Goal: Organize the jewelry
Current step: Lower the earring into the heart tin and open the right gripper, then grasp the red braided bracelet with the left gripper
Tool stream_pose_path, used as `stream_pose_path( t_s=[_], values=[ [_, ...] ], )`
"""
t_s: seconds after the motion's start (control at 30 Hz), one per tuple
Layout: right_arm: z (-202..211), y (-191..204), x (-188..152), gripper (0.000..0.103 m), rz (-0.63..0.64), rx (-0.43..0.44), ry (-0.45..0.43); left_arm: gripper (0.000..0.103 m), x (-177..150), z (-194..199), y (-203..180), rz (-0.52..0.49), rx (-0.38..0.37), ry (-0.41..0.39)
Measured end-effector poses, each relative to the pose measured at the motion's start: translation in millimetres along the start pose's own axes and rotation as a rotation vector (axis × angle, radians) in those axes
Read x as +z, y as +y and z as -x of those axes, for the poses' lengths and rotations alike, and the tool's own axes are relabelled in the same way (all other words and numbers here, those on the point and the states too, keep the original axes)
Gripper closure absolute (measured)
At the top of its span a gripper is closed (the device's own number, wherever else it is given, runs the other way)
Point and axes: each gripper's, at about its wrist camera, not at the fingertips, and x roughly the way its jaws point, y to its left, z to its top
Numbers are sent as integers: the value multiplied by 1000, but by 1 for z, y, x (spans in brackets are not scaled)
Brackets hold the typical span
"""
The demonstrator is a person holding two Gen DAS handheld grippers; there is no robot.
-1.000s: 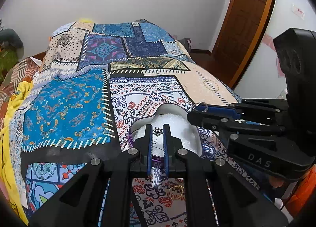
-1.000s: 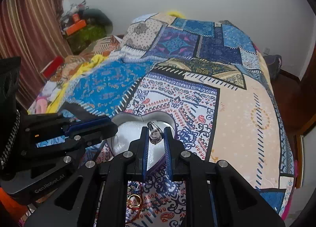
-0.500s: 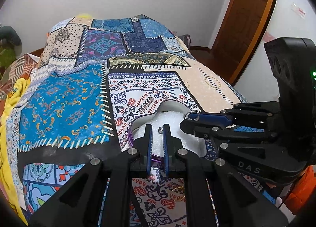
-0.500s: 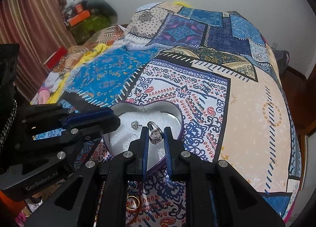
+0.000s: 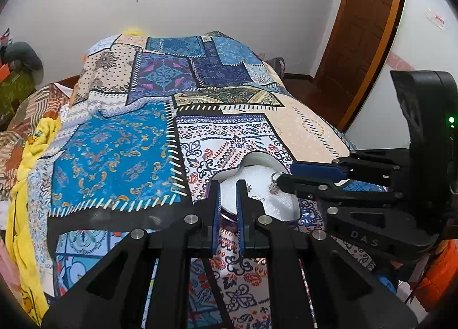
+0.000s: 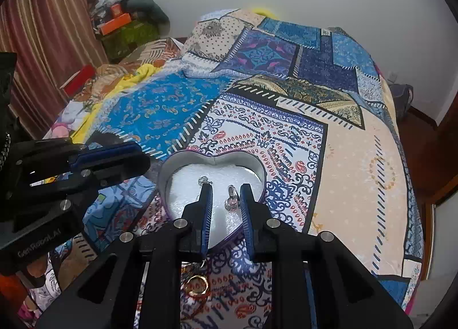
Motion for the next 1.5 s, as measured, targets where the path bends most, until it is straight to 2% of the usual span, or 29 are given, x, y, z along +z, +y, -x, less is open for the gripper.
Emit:
stream_pose_path(
  t_s=[0.2,0.3,0.37,0.43,0.63,0.87,1.23,1.4,1.5],
  values=[
    [19,6,-3,85,-2,-21,-24,94,-2,16,-2,9,14,-2],
    [29,7,-6,82,-12,-24,-35,84,-5,26,-6,0,21,-8],
    [36,8,-9,71,-23,-26,-45,75,-8,32,-10,-7,34,-16],
    [43,10,-13,63,-36,-23,-60,75,-11,37,-13,-15,34,-15],
    [55,12,-25,63,-57,-37,-71,75,-25,46,-15,-6,38,6],
    [55,8,-43,63,-86,-51,-39,75,-45,46,-11,28,33,53],
    [43,-1,-77,63,-122,-93,37,75,-72,9,-25,68,-57,186],
    [41,-9,-84,63,-142,-94,50,75,-75,-9,-34,80,-95,224],
    [41,-13,-87,63,-154,-89,51,78,-77,-16,-40,71,-85,226]
  ],
)
